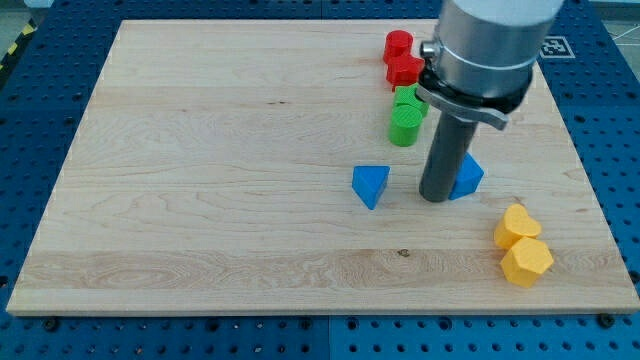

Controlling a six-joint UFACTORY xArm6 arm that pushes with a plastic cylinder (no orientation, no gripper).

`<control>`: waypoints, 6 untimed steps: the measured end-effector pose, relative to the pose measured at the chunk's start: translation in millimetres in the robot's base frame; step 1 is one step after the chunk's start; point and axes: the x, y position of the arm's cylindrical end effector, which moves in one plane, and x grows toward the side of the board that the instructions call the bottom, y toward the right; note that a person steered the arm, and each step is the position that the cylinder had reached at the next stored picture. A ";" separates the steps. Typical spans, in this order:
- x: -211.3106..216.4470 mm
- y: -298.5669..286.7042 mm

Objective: Move the blue cube close to the yellow heart

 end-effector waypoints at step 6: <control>-31.5 13.9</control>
